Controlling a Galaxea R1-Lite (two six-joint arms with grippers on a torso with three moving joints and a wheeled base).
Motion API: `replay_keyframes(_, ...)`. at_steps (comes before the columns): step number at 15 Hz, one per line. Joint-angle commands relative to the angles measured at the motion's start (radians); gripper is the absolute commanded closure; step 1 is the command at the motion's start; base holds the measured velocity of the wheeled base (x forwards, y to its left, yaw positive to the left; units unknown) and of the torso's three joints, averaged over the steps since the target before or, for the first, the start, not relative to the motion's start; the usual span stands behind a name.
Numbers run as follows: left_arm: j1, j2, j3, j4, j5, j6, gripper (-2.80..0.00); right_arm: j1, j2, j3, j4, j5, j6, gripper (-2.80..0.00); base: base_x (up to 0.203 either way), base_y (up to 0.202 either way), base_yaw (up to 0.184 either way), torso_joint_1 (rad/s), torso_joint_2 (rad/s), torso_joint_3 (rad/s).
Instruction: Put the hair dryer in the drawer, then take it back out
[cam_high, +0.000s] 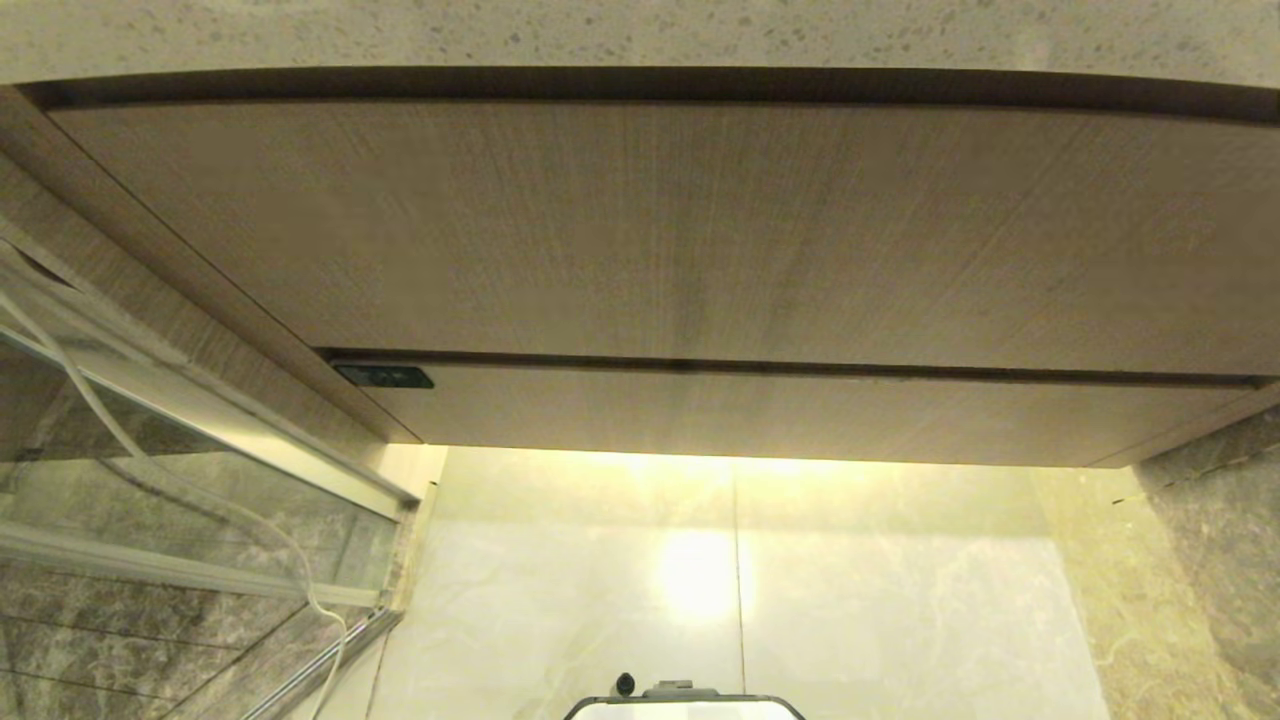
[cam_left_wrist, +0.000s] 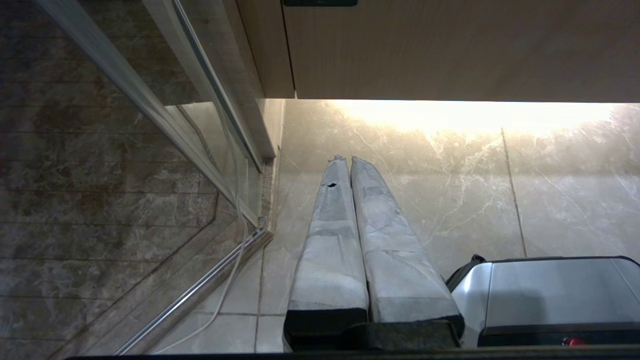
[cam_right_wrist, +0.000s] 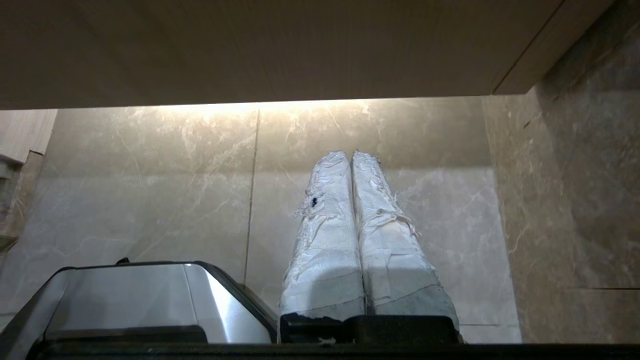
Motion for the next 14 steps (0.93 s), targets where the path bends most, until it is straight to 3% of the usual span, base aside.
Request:
replay_keyframes(1,0.0,-0.002,0.0,0.0,0.0,0.0,0.0,0.0,-0.009,0.005,0.0,-0.001,0.009,0.0,0.0,0.0,0.0,0.0,0.0,0.0)
replay_keyframes(14,0.0,-0.002,0.0,0.0,0.0,0.0,0.0,0.0,-0.009,0.005,-0.001,-0.001,0.023,0.0,0.0,0.0,0.0,0.0,0.0,0.0)
